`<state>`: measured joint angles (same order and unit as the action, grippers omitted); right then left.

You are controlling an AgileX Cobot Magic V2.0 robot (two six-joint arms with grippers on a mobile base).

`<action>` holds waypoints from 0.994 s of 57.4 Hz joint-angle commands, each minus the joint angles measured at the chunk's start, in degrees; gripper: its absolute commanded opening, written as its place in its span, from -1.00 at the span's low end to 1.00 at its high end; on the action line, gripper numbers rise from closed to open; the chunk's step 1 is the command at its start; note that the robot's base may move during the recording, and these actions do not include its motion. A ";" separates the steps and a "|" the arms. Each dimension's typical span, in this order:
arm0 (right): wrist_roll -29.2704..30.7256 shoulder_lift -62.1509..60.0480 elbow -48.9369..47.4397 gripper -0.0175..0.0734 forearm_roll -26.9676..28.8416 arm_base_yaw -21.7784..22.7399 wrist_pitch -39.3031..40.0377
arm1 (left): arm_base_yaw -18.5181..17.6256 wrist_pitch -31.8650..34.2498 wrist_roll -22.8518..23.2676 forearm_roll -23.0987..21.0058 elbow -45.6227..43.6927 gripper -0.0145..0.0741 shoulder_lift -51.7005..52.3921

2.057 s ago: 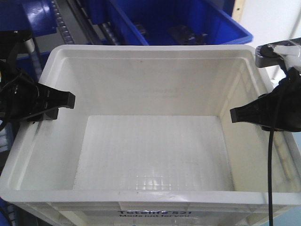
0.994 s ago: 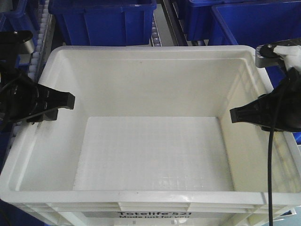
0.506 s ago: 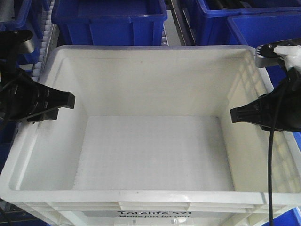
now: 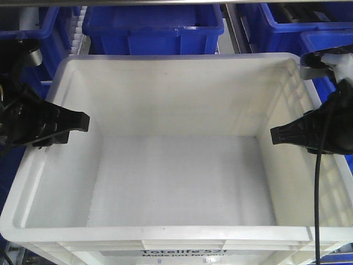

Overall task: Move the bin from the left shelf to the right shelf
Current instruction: 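Push the held tote forward onto the roller shelf with both grippers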

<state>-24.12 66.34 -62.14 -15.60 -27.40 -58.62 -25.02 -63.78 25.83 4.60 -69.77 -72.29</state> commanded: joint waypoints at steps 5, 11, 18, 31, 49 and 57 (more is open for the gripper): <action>1.00 -1.52 -2.49 -0.59 -1.82 0.02 5.94 | -0.18 5.31 -1.13 -0.92 -2.59 -0.69 1.95; 1.00 -1.52 -2.49 -0.59 -1.82 0.02 5.94 | -0.18 5.31 -1.13 -0.92 -2.59 -0.69 1.95; 1.00 -1.52 -2.49 -0.59 -1.82 0.02 5.94 | -0.18 5.31 -1.13 -0.92 -2.59 -0.69 1.95; 1.00 -1.52 -2.49 -0.59 -1.82 0.02 5.94 | -0.18 5.31 -1.13 -0.92 -2.59 -0.69 1.95; 1.00 -1.52 -2.49 -0.59 -1.76 0.02 6.41 | -0.18 5.31 -1.13 -0.97 -2.59 -0.69 1.95; 1.00 -1.52 -2.49 -0.59 -1.71 0.02 6.55 | -0.18 5.31 -1.13 -0.97 -2.59 -0.69 1.95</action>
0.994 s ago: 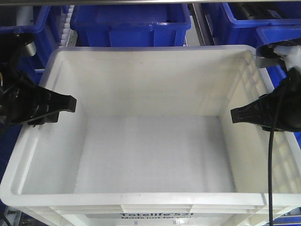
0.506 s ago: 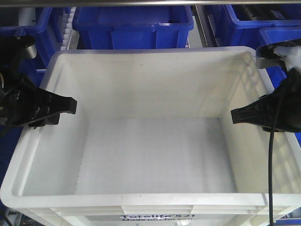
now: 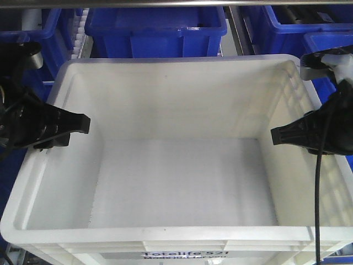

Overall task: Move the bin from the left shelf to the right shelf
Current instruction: 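Push the held tote forward onto the roller shelf with both grippers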

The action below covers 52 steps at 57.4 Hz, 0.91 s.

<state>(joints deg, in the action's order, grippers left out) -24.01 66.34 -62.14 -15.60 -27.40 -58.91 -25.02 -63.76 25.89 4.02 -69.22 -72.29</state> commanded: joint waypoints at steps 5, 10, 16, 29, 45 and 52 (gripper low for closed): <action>0.89 -1.52 -2.49 -0.59 -1.71 0.02 6.90 | -0.18 5.29 -1.19 -0.39 -3.13 -0.69 1.95; 0.89 -1.52 -2.49 -0.59 -1.71 0.02 6.90 | -0.18 5.46 -1.19 -0.33 -3.13 -0.69 1.95; 0.89 -1.52 -2.49 -0.59 -1.71 0.02 6.90 | -0.18 5.46 -1.19 -0.33 -3.13 -0.69 1.95; -0.30 -1.52 -2.44 -0.59 -1.52 0.02 5.70 | -0.18 5.52 -1.36 -1.92 -2.64 -0.69 1.89; -2.99 -1.32 -2.39 -0.59 -3.61 0.02 12.07 | -0.18 8.66 -1.36 -0.40 1.24 -0.69 1.96; -6.06 -1.32 -2.39 -0.59 -5.59 0.02 15.39 | -0.18 12.52 -1.15 -0.41 2.44 -0.69 2.01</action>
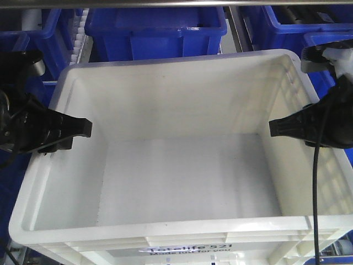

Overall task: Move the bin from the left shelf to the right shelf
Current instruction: 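Push the held tote forward onto the roller shelf with both grippers, then open both grippers and lift them off the tote rims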

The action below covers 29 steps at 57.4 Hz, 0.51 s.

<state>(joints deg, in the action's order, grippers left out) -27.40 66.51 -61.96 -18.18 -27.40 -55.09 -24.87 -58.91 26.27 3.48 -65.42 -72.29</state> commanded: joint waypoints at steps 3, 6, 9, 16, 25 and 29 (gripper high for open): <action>-3.91 -1.45 -1.86 -0.59 -4.55 0.02 12.90 | -0.33 9.28 -1.48 0.13 -0.78 -0.69 2.09; -5.38 -1.45 -0.81 -0.59 -5.93 0.08 14.01 | -0.33 11.07 -1.38 0.13 -0.26 -0.69 2.20; -7.61 -1.45 1.27 -0.59 -8.07 0.08 15.81 | -0.33 12.66 -1.04 0.21 0.17 -0.69 2.46; -15.26 -1.50 6.01 -0.59 -12.87 0.08 21.64 | -0.33 16.39 -0.03 0.81 0.48 -0.69 2.66; -24.49 0.18 8.29 -0.59 -17.71 0.08 24.64 | -0.33 19.27 -0.03 1.15 0.78 -0.69 2.48; -26.04 1.38 8.29 -0.58 -18.56 0.08 23.74 | -0.33 19.65 -0.03 1.15 0.83 -0.69 2.48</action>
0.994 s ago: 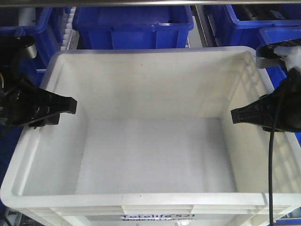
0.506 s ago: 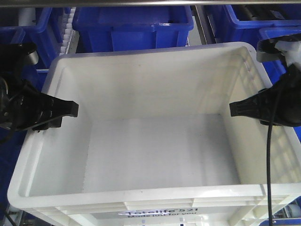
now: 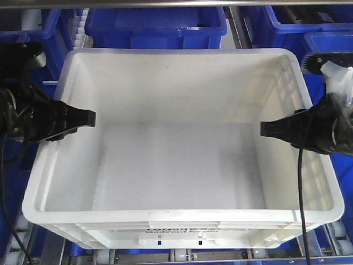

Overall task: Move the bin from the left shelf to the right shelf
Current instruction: 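Open both grippers and lift them off the tote rims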

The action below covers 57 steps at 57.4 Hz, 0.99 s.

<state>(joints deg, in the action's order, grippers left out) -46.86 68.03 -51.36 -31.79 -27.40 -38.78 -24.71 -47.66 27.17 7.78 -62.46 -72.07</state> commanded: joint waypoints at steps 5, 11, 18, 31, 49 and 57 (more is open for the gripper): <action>-6.69 1.25 -2.31 -0.57 -4.96 0.08 6.11 | -0.50 8.20 -0.93 -3.15 -2.14 -0.69 2.25; -6.48 2.54 -2.31 -0.56 -5.00 0.08 5.40 | -0.50 7.25 -0.93 -3.15 -2.14 -0.69 2.25; -6.54 3.24 -2.31 -0.51 -5.81 0.08 5.72 | -0.50 6.88 -0.93 -3.15 -2.14 -0.68 2.25; -6.54 3.33 -2.31 -0.36 -6.76 0.08 6.11 | -0.50 7.03 -0.93 -3.15 0.50 -0.58 2.25; -6.54 3.33 -2.31 0.03 -6.43 0.08 5.48 | -0.50 7.73 -1.18 -3.20 3.35 -0.23 2.25; -6.54 3.25 -2.31 0.19 -6.43 0.08 4.41 | -0.50 7.47 -1.18 -3.20 3.35 0.05 2.31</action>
<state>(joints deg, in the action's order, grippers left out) -52.34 72.30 -51.93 -35.97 -27.60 -36.47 -24.40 -45.07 26.49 6.08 -57.54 -71.83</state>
